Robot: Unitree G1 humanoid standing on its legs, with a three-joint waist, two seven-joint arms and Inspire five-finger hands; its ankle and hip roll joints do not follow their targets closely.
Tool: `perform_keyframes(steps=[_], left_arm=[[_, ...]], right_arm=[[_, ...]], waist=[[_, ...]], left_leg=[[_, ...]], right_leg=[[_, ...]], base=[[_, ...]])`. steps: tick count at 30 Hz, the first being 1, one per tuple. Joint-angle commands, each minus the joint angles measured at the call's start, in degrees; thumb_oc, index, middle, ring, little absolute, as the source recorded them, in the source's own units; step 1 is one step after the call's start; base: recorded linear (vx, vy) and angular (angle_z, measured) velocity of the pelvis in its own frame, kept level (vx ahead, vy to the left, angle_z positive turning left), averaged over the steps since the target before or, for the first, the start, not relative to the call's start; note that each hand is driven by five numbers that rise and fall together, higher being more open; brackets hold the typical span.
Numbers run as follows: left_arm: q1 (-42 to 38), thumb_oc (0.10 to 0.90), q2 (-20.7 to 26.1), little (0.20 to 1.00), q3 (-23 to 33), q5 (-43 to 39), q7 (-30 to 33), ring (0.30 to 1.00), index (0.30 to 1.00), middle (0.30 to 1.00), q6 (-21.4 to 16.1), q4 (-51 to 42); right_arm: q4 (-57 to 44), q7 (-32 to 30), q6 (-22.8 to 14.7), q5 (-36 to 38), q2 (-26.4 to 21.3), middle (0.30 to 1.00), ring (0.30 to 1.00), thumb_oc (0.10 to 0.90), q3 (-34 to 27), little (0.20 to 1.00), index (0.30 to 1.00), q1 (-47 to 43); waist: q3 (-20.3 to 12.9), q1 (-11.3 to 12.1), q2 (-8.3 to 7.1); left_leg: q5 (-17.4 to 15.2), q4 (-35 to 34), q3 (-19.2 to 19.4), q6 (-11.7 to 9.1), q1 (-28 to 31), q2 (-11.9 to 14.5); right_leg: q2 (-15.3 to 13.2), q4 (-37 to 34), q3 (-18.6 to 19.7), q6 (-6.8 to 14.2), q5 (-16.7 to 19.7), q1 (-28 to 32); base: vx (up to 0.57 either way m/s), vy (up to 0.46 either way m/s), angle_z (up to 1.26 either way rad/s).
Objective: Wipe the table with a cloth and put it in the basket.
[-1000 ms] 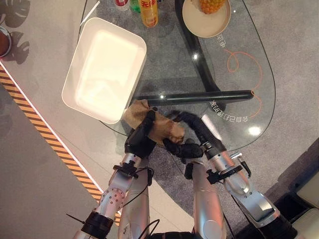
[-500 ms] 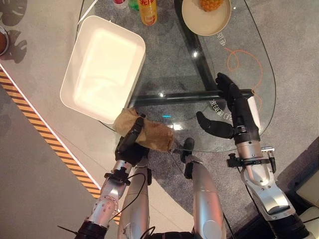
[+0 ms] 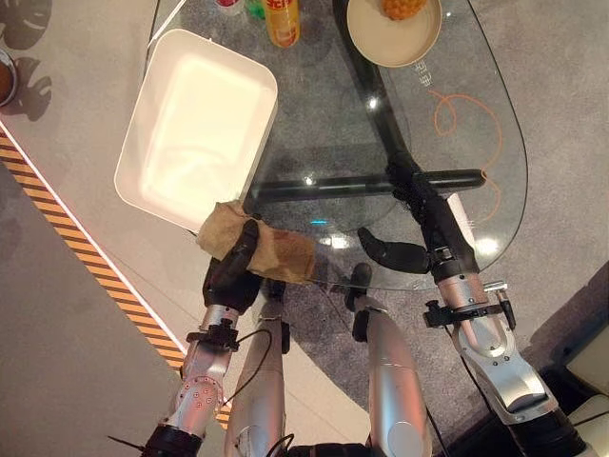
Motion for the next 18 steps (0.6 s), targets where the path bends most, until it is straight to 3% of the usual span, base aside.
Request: perform_keyframes(steps=[1, 3, 12, 18], left_arm=[[-1.15, 0.1, 1.74, 0.2, 4.05, 8.46, 0.76, 0.3, 0.3, 0.3, -7.22, -12.46], [-2.52, 0.1, 3.13, 0.2, 6.09, 13.54, 4.33, 0.3, 0.3, 0.3, -9.01, -12.37], [-6.36, 0.1, 6.07, 0.2, 10.67, 29.78, 17.09, 0.3, 0.3, 0.3, -9.81, -11.59], [-10.62, 0.1, 9.77, 0.2, 12.97, 45.93, 32.22, 0.3, 0.3, 0.3, -8.75, -5.83]], right_arm=[[-5.71, 2.13, -2.34, 1.58, -1.79, 0.9, 0.9, 0.8, -0.03, 0.9, 0.9, -1.97], [-4.97, 3.19, -1.1, 2.02, -1.75, 0.9, 0.9, 0.8, 0.56, 0.9, 0.9, -2.38], [-3.79, 5.36, 2.31, 2.65, -1.62, 0.9, 0.9, 0.8, 1.45, 0.9, 0.9, -3.82], [-2.47, 7.19, 6.51, 4.63, -2.08, 0.9, 0.9, 0.8, 3.92, 0.9, 0.9, -6.39]], waist=[[-1.55, 0.76, 1.04], [-1.55, 0.79, 1.5], [-1.55, 0.55, 2.1], [-1.55, 0.29, 2.16]], left_leg=[[-3.27, 4.38, 8.01, 4.09, -1.43, -3.52], [-3.15, 4.67, 7.8, 4.01, -1.68, -3.71], [-3.39, 6.35, 7.68, 4.02, -3.05, -3.86], [-3.52, 7.93, 8.06, 4.04, -5.12, -3.75]], right_leg=[[5.67, -6.21, 0.56, 0.14, 4.25, 2.38], [5.63, -5.83, 0.78, -0.06, 4.03, 2.18], [5.75, -4.03, 1.92, -0.39, 3.45, 0.63], [5.74, -2.98, 2.87, -0.6, 3.32, -1.38]], base=[[0.02, 0.09, -0.01], [0.02, 0.089, 0.0], [0.03, 0.076, -0.02], [0.03, 0.096, -0.05]])
